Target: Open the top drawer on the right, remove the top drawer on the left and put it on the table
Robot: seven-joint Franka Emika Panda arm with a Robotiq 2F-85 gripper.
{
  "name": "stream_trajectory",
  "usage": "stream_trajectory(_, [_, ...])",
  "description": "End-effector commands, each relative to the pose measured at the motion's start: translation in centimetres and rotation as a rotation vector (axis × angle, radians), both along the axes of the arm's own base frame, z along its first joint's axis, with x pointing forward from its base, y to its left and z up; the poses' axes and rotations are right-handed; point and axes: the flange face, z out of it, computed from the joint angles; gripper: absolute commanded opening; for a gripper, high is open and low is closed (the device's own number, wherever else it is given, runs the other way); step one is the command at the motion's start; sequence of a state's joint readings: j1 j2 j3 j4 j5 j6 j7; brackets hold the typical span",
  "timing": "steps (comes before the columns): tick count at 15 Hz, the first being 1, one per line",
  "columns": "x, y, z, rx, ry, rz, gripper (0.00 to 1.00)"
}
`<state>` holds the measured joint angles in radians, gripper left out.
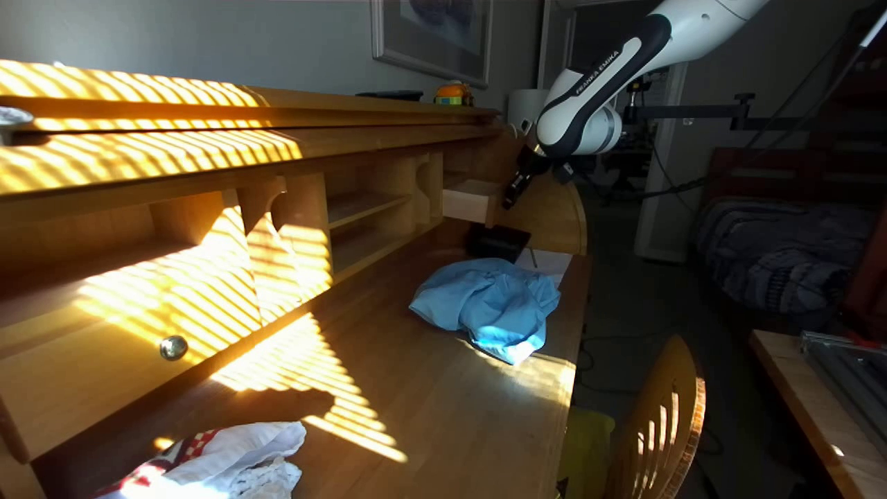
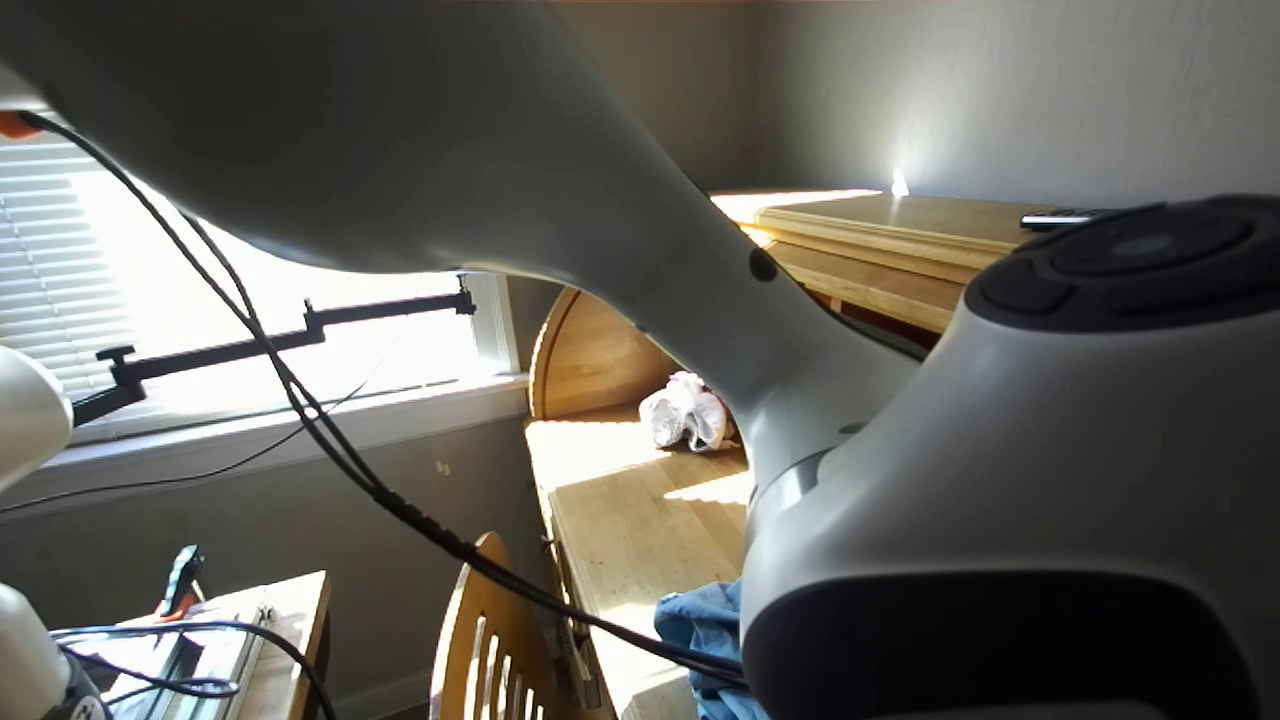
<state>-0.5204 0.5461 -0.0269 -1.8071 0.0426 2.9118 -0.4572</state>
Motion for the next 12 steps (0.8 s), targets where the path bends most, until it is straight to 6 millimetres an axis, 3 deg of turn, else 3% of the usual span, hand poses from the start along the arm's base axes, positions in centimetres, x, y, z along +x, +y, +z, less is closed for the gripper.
stream_trajectory(1, [-1.3, 1.1, -1.3, 0.015, 0.047, -0.011, 0.06])
stream_trajectory(12, [-0.2, 2.1, -0.6, 0.042, -0.002, -0.018, 0.06])
